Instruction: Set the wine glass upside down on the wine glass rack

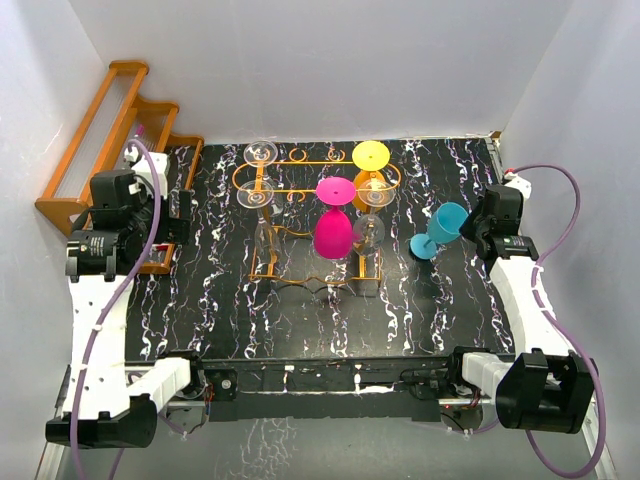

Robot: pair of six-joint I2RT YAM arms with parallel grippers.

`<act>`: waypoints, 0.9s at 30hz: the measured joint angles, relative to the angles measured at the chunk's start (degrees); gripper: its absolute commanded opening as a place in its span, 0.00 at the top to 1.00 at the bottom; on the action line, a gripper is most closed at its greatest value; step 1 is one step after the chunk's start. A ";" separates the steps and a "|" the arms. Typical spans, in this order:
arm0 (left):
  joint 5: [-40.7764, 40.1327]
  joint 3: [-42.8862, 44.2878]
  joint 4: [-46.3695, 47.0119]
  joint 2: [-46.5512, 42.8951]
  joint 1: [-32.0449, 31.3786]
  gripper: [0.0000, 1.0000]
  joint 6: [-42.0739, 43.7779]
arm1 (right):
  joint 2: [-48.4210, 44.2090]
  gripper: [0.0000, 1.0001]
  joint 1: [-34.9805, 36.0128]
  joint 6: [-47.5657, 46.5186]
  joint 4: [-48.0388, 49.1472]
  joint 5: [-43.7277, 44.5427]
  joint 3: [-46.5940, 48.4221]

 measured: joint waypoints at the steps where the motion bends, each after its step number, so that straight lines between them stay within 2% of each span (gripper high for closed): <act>1: 0.09 0.02 -0.02 -0.17 0.04 0.03 0.00 | 0.00 0.92 0.00 0.00 0.00 0.07 0.00; 8: 1.07 2.40 -1.16 0.22 0.15 0.03 0.04 | -2.14 0.92 0.00 -0.70 -2.62 1.05 2.82; 14: 4.04 10.25 -2.51 2.71 0.24 0.03 -0.02 | -9.29 0.92 0.07 -1.75 -1.92 1.92 13.92; 21: 17.77 28.24 -4.85 12.15 0.24 0.03 -2.71 | -8.83 0.92 0.11 -0.79 5.44 -4.42 27.06; 27: 29.24 35.69 -4.04 19.63 0.24 0.03 -8.13 | -1.05 0.92 0.33 -0.09 9.94 -13.51 40.76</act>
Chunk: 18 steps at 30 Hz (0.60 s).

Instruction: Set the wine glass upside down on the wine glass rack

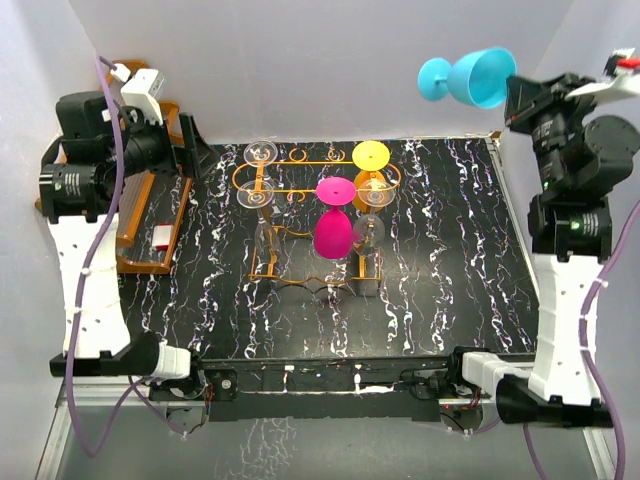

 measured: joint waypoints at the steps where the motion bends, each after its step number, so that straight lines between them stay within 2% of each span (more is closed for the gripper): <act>1: 2.19 0.90 0.74 1.31 0.00 0.03 -1.38 | 1.95 0.92 0.04 0.17 -0.35 -1.22 3.37; 4: 8.33 1.55 4.74 3.82 0.00 0.03 -6.56 | 6.88 0.92 0.04 0.81 0.61 -5.11 11.04; 7: 14.51 1.25 12.57 5.07 0.00 0.03 -14.53 | 8.68 0.92 0.04 2.49 4.00 -10.58 12.20; 13: 22.14 -5.62 39.01 2.97 -0.24 0.03 -35.45 | 6.82 0.92 0.17 4.79 20.20 -21.14 0.66; 18: 23.15 -6.32 52.17 5.22 -4.20 0.03 -48.41 | 5.92 0.92 0.37 3.37 30.42 -21.84 -3.39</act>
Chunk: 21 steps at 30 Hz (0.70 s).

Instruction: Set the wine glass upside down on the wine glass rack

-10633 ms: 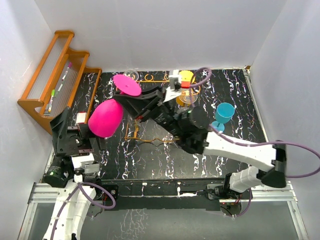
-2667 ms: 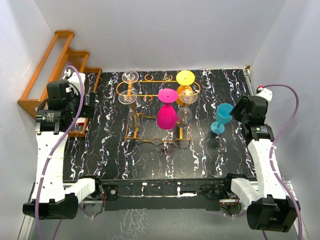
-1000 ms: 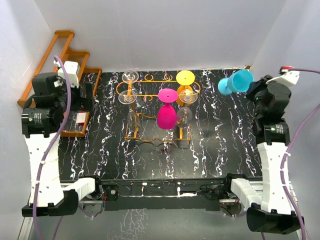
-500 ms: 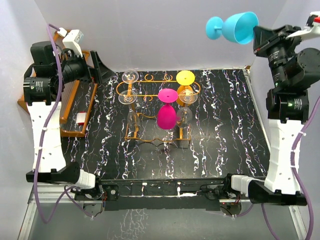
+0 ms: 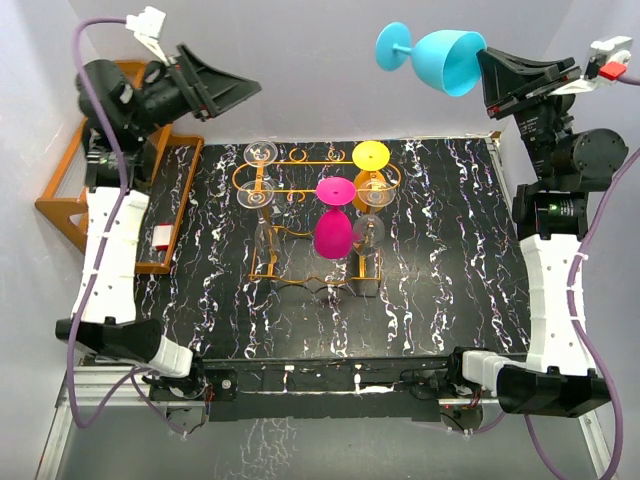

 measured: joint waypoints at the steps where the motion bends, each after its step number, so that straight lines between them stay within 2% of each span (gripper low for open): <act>1: -0.04 -0.04 2.05 1.05 -2.12 0.03 -1.92 | -0.28 0.92 0.28 -0.70 2.14 0.31 -0.37; 5: -0.68 -1.36 4.50 4.04 -8.50 0.03 -4.26 | -0.63 0.92 4.24 -9.07 8.09 3.34 -0.42; 9: -1.14 -0.57 4.72 8.11 -12.07 0.03 -5.20 | 0.09 0.92 16.09 -30.16 10.49 6.91 -0.48; 12: -1.68 4.76 4.04 13.18 -12.96 0.03 -4.61 | 1.77 0.92 22.58 -45.03 13.33 7.91 -1.16; 16: -1.90 9.14 5.09 16.87 -13.09 0.03 -5.77 | 5.20 0.92 23.78 -60.26 20.13 10.51 -3.41; 21: -3.87 8.61 8.83 16.50 -13.09 0.06 -11.10 | 7.54 0.92 24.98 -73.61 24.30 13.55 -7.93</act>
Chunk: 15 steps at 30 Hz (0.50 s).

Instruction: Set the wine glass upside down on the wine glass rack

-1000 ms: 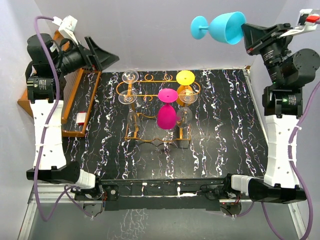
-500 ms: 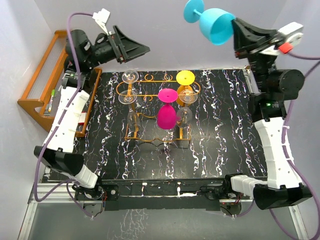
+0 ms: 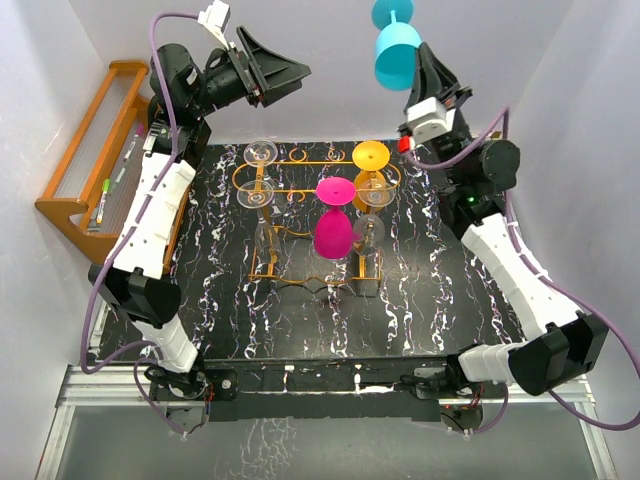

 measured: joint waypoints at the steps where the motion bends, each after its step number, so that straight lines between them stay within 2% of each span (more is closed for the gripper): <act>1: -0.70 -0.52 0.44 -0.28 -0.04 0.08 -1.01 | 0.00 0.92 0.76 -2.56 0.39 0.11 -1.05; 6: -4.72 -1.46 1.14 -0.79 -0.42 0.15 -5.18 | -1.11 0.92 6.40 -14.58 2.51 -0.46 -5.40; 15: -11.78 -0.17 1.05 -1.07 -1.07 0.16 -10.14 | -6.32 0.92 18.32 -26.80 13.49 -1.57 -14.91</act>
